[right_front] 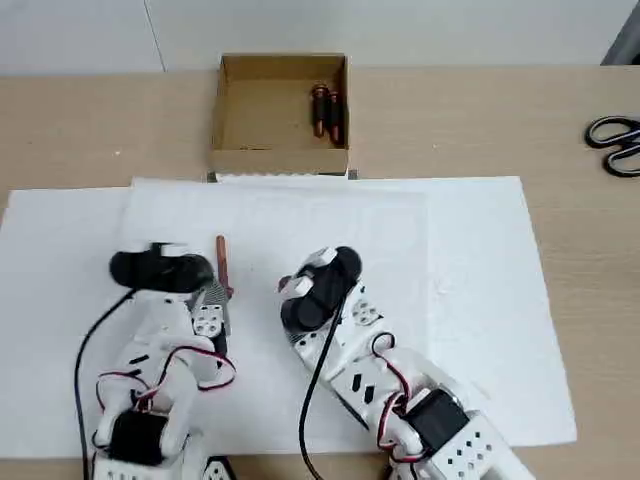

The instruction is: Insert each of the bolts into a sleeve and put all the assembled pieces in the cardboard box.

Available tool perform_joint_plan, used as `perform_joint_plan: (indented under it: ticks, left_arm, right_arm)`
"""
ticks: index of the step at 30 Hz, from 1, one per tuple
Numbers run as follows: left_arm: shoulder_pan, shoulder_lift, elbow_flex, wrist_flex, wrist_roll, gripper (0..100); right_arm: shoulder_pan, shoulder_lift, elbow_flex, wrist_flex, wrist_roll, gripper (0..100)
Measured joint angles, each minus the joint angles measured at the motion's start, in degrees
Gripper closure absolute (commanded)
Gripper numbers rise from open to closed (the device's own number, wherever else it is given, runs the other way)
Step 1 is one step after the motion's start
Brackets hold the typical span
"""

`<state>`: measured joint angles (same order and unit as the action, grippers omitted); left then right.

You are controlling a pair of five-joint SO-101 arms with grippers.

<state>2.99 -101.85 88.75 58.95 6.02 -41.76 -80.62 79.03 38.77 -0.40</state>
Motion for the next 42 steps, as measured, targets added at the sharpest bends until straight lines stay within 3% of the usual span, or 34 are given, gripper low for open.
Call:
perform_joint_plan:
  ticks: [4, 13, 19, 28, 42]
  left_arm:
    - [-3.7, 0.0, 6.2, -4.0, -5.4, 99]
    - [-4.2, 0.0, 6.8, -5.4, -6.3, 99]
    - [-4.2, 0.0, 6.8, -5.4, -6.3, 99]
    - [-4.2, 0.0, 6.8, -5.4, -6.3, 99]
    - [-4.2, 0.0, 6.8, -3.9, -6.3, 99]
  right_arm:
    - [6.2, 0.0, 0.0, 0.0, 0.0, 99.6]
    - [17.9, 0.0, -0.1, 4.4, -2.5, 99.7]
    - [19.1, 3.8, -6.1, 4.7, -5.9, 99.7]
    - [23.6, 33.2, -33.6, 3.0, -6.2, 99.7]
    - [25.9, 86.3, -68.8, -22.2, -6.3, 99.7]
